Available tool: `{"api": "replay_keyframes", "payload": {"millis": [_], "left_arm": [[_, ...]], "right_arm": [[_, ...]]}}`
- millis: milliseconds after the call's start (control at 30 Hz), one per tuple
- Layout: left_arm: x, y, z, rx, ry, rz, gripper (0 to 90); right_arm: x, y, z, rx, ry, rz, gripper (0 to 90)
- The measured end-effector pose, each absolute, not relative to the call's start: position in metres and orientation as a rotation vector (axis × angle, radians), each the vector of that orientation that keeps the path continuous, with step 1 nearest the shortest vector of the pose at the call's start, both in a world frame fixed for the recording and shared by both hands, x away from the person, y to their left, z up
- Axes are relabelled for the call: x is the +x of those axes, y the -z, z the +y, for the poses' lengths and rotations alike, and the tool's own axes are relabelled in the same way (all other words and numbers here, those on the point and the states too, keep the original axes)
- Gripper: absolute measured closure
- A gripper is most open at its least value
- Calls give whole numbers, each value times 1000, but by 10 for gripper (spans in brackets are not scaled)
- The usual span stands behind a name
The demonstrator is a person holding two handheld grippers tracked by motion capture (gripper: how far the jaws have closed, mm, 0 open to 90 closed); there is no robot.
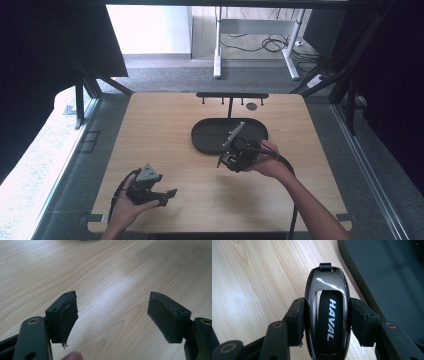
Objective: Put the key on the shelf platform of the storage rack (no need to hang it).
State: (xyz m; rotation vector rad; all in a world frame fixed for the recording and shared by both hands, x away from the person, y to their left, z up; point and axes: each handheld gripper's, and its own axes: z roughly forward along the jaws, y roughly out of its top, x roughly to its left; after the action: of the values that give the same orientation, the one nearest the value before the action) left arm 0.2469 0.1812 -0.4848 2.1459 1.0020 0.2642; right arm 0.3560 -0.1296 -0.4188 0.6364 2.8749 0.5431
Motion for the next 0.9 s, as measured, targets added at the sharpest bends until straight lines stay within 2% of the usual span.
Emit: {"api": "replay_keyframes", "payload": {"millis": [900], "left_arm": [[248,486,182,2153,-264,1005,240]], "right_arm": [[374,413,-125,653,-528,2854,490]]}}
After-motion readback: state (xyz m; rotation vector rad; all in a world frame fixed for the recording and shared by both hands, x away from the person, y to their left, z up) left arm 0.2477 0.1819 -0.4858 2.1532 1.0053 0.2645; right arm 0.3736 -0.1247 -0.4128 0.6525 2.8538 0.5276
